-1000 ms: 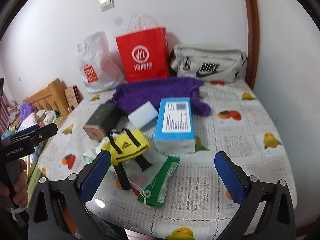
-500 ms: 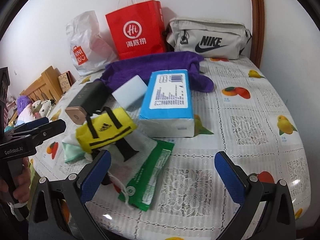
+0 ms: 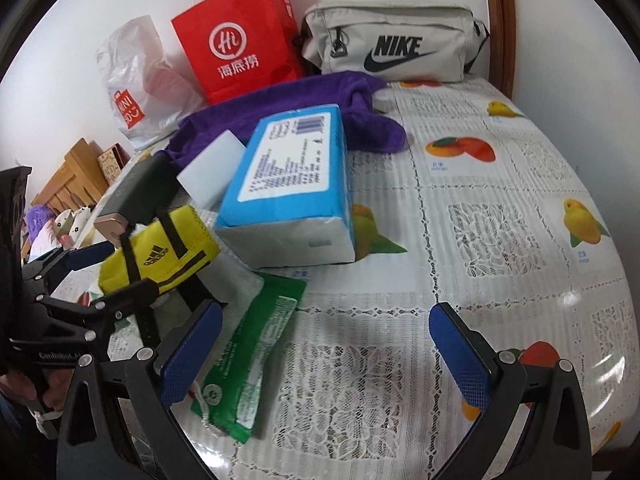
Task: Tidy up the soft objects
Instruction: 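Reach the left tool down and grasp the yellow Adidas pouch, then grasp the green snack packet with the right tool while the left tool holds the pouch, then carry the pouch and the green packet over the purple towel with both tools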
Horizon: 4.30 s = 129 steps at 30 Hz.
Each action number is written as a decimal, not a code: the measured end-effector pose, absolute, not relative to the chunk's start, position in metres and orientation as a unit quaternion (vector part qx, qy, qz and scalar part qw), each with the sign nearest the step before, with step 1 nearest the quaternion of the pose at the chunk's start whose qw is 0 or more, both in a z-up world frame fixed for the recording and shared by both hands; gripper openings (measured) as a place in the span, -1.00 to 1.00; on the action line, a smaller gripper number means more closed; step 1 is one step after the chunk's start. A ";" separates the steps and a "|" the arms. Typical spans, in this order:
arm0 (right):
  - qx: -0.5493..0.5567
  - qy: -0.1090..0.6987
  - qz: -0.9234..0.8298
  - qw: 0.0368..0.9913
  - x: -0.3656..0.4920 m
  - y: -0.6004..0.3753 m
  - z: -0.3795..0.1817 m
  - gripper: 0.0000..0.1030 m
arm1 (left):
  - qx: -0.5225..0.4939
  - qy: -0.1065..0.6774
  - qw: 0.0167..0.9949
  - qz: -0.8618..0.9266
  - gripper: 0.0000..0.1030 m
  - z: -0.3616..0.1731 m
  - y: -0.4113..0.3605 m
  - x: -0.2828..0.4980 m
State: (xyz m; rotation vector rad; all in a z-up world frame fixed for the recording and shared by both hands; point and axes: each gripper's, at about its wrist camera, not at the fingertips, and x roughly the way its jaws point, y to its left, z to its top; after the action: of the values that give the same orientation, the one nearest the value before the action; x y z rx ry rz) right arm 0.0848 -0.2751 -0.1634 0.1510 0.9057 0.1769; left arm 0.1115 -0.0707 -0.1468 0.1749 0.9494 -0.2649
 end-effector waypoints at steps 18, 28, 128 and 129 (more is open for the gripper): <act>0.051 0.457 0.111 0.881 0.085 -0.247 -0.181 0.97 | 0.049 0.414 0.896 -0.156 0.15 -0.124 -0.035 0.092; 0.029 0.473 0.127 0.871 0.075 -0.234 -0.187 0.92 | -0.007 0.392 0.912 -0.125 0.15 -0.107 0.011 0.083; -0.010 0.364 0.133 0.922 0.183 -0.240 -0.072 -0.49 | -0.094 0.372 0.922 -0.059 0.07 -0.055 0.063 0.182; -0.011 0.364 0.134 0.922 0.189 -0.239 -0.071 -0.49 | -0.094 0.373 0.921 -0.059 0.07 -0.055 0.063 0.186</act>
State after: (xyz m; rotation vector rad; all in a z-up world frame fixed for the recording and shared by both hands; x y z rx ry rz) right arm 0.1891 -0.2387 -0.0712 -0.0225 0.7478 0.2743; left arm 0.1865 0.0631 -0.0550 -0.1932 0.7665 -0.1221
